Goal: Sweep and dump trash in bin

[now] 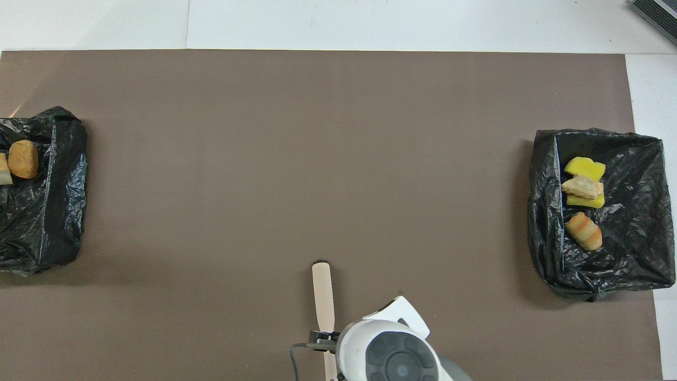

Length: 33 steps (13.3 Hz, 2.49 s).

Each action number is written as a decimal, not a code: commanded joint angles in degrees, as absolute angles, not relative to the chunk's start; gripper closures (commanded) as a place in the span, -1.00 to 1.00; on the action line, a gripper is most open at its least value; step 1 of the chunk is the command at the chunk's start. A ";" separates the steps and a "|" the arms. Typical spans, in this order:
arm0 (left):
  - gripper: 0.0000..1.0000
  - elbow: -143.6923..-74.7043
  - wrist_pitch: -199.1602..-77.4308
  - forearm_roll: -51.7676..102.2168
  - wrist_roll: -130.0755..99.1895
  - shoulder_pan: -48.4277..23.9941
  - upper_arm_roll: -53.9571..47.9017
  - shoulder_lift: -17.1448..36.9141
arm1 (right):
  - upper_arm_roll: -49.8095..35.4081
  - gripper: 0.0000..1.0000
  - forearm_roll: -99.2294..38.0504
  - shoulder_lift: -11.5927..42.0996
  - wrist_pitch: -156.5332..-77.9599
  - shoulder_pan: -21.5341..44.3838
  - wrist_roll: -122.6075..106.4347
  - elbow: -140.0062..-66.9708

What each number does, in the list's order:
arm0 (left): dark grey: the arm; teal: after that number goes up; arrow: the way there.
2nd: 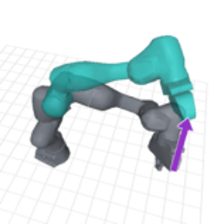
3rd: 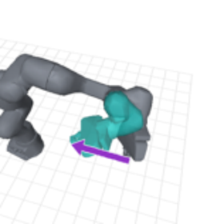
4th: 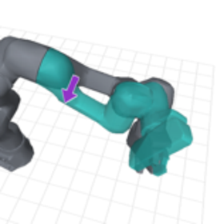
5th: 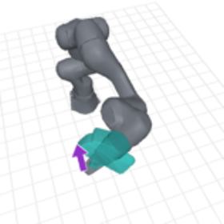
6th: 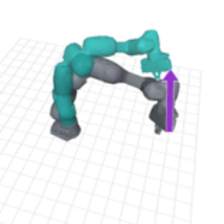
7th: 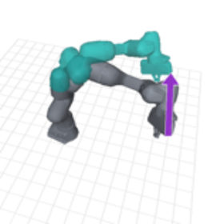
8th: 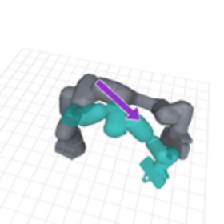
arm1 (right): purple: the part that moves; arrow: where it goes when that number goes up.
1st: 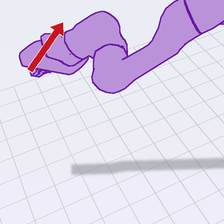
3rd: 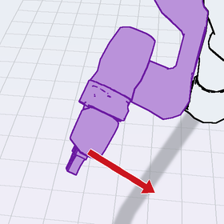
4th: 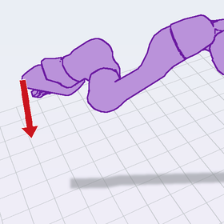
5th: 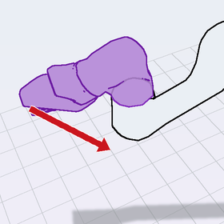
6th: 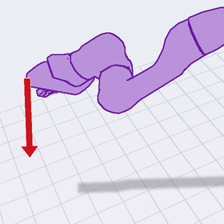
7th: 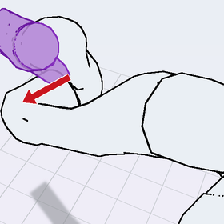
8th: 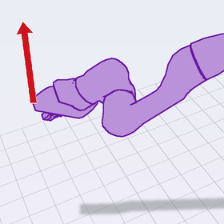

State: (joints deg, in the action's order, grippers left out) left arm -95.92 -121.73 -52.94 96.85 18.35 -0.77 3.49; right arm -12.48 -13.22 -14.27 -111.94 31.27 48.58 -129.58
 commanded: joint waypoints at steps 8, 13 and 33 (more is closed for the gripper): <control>1.00 -97.73 -116.38 -22.43 83.28 14.52 -0.09 6.76 | -13.10 -1.00 -6.09 -12.42 -90.11 3.62 24.02 -107.18; 1.00 -98.70 -111.80 -14.07 57.64 7.58 -0.09 10.98 | -13.01 -1.00 0.08 0.43 -80.51 -1.04 16.54 -86.33; 0.09 -99.32 -128.77 2.28 -35.60 -36.30 -0.09 25.32 | -13.18 -1.00 1.23 3.69 -88.77 -8.44 3.60 -81.56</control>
